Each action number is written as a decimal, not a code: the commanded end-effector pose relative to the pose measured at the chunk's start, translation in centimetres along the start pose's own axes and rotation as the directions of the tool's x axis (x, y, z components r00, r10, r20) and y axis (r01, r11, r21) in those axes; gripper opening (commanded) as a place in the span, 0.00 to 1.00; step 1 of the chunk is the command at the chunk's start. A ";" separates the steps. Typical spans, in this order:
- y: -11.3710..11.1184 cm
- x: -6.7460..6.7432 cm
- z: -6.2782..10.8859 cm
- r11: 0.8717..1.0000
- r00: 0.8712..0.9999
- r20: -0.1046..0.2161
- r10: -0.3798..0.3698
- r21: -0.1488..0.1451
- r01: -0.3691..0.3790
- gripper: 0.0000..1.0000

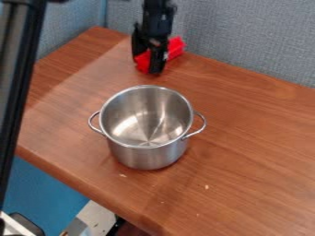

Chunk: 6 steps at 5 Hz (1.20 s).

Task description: Put the red object in the metal pot

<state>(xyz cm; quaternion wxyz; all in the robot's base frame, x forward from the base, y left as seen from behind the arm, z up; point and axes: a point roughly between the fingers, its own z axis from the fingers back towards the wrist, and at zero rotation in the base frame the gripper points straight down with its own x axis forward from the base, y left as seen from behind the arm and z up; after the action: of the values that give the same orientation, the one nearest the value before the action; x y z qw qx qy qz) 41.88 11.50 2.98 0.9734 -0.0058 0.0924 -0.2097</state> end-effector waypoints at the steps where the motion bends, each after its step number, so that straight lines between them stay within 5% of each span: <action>1: 0.6 0.0 1.4 0.999 0.999 0.032 0.022 0.026 -0.023 0.00; 2: 0.2 -0.2 1.6 0.998 0.999 0.032 0.043 0.034 -0.044 1.00; 4: -0.4 -0.6 2.0 0.997 0.997 0.044 0.061 0.039 -0.062 1.00; 5: -0.6 -0.7 2.0 0.997 0.997 0.047 0.067 0.039 -0.069 0.00; 6: -0.9 -0.9 2.1 0.995 0.995 0.050 0.090 0.045 -0.092 0.00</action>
<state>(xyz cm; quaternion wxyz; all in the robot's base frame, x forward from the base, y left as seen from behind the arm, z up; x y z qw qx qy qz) 40.55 11.02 2.74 0.9824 0.0008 0.0916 -0.1631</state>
